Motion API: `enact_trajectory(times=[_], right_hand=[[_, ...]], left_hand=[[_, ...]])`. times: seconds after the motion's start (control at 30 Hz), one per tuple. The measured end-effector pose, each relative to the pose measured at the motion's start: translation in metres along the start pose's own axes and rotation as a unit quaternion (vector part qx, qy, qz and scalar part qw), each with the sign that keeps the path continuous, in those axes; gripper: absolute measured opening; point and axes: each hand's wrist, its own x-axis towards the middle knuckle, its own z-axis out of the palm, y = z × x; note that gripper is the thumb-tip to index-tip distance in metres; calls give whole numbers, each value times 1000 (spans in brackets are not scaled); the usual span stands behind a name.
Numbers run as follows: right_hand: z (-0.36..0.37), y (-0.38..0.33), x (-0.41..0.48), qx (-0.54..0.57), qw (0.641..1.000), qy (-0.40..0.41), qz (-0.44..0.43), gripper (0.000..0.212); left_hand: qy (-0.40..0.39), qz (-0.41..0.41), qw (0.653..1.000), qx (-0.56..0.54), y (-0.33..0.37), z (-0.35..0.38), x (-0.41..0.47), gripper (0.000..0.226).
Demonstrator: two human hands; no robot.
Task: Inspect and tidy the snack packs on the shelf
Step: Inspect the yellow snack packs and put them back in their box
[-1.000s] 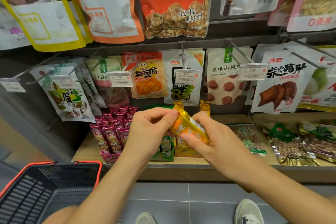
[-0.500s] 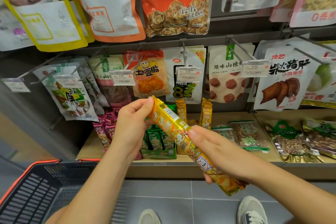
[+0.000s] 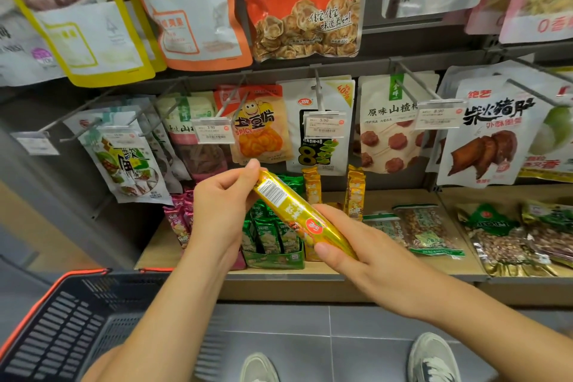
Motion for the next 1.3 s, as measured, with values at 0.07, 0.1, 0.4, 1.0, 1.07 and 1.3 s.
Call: enact_trajectory(times=[0.07,0.1,0.4,1.0,1.07,1.3], right_hand=[[1,1,0,38,999,-5,-2,48],[2,1,0,55,998,5,-3,47],[23,-13,6,130,985,116,4,26],[-29,6,24,382,893,225,75,34],[-36,12,21,415,870,252,82,36],[-52,24,15,472,823,287,132,19]], left_hand=[[-6,5,1000,-14,0,0,0,27],[-9,8,1000,-20,-1,1,0,28],[-73,-102,988,-90,-19,40,-19,56],[-252,-61,947,190,-32,44,-38,29],[-268,-84,940,192,-34,41,-38,40],[-303,-124,923,201,-31,21,-26,48]])
